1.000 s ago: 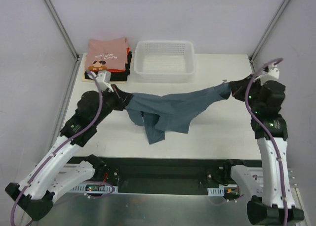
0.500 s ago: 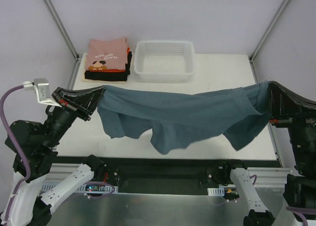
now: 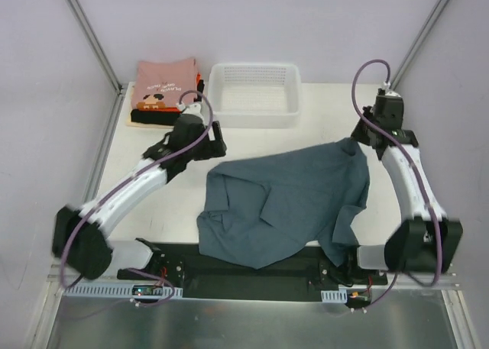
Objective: Fold and stack the t-shirts
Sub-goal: Flatten the tshirt out
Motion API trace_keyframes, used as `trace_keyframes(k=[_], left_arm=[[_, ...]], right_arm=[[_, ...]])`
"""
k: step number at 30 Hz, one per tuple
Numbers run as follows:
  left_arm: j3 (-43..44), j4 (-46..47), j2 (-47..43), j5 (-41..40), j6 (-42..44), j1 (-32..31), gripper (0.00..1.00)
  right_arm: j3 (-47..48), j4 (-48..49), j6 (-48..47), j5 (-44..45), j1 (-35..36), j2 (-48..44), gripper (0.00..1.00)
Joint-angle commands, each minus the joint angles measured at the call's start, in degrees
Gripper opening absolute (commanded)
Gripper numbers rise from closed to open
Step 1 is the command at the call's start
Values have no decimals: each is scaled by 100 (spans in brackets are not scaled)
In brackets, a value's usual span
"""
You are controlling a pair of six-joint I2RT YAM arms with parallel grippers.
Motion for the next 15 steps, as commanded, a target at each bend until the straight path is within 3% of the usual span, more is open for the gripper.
trace_keyframes(k=[1,2,5,8,15], left_arm=[[585,-721,1545,-188,-224,474,93],[857,-872,1896,-179,-268,518,96],[756,-909,1987,-83,-251,536,99],[344,-918,1760,102,-391,536,99],[-1072,-804,758,699,-1103,528,99]], right_arm=[[556,-7,-83,474,-65,1493,20],[758,-175,-109,431,-65,2045,54],[989,-397,-109,360,-21,2454,84],[612,-326,-48,413,-12,2201,95],[-1373,95,251,-401,-4,611,99]])
